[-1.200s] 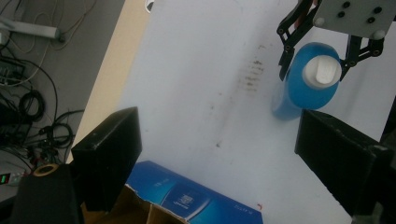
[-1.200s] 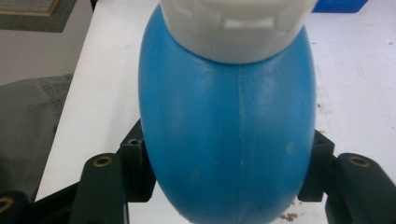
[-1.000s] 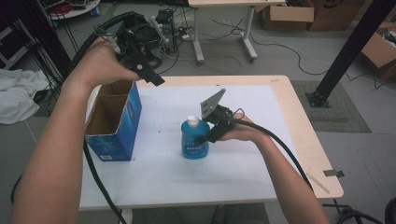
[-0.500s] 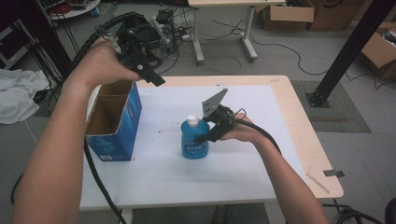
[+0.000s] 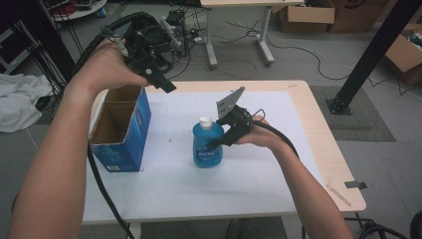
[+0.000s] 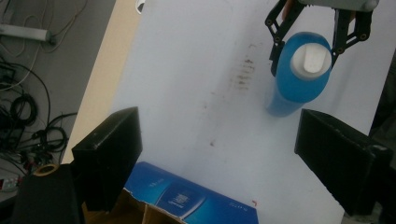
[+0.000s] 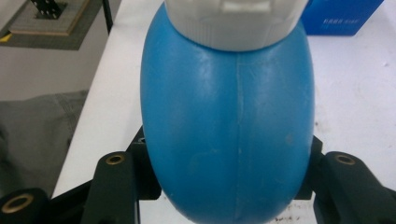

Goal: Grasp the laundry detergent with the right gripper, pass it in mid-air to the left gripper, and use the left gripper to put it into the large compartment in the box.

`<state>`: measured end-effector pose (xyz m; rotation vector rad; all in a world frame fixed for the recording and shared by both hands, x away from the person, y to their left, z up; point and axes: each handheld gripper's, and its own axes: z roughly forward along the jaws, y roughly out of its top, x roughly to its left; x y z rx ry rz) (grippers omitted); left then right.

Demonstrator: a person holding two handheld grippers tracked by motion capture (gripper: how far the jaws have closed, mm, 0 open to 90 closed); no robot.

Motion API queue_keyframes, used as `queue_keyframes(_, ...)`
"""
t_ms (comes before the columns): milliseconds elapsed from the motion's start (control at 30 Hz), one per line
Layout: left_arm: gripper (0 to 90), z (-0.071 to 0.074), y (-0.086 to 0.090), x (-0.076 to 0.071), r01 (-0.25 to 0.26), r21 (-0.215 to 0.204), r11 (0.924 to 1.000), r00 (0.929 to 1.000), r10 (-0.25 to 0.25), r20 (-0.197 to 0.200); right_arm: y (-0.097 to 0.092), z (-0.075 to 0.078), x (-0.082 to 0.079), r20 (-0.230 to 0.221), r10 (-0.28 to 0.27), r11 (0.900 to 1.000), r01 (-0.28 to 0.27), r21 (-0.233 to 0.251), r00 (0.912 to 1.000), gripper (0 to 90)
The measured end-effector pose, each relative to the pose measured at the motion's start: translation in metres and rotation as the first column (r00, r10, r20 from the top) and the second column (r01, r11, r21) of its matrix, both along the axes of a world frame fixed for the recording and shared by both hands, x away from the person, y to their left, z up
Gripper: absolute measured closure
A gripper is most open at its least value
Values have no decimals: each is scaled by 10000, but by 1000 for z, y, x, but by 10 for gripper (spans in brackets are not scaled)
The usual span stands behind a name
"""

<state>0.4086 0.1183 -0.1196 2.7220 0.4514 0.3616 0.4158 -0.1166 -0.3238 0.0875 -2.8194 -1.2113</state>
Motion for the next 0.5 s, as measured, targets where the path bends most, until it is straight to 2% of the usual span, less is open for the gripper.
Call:
queue_keyframes(267,156,1,-8,-6,390,129,9992,9989,-387,-259,-6,26,1,73,-77,9994,75,339,9999,446)
queue_keyframes(500,154,-4,-26,-12,1050,355,9938,9920,-1022,-738,-14,49,0,87,-176,9970,169,753,9998,446)
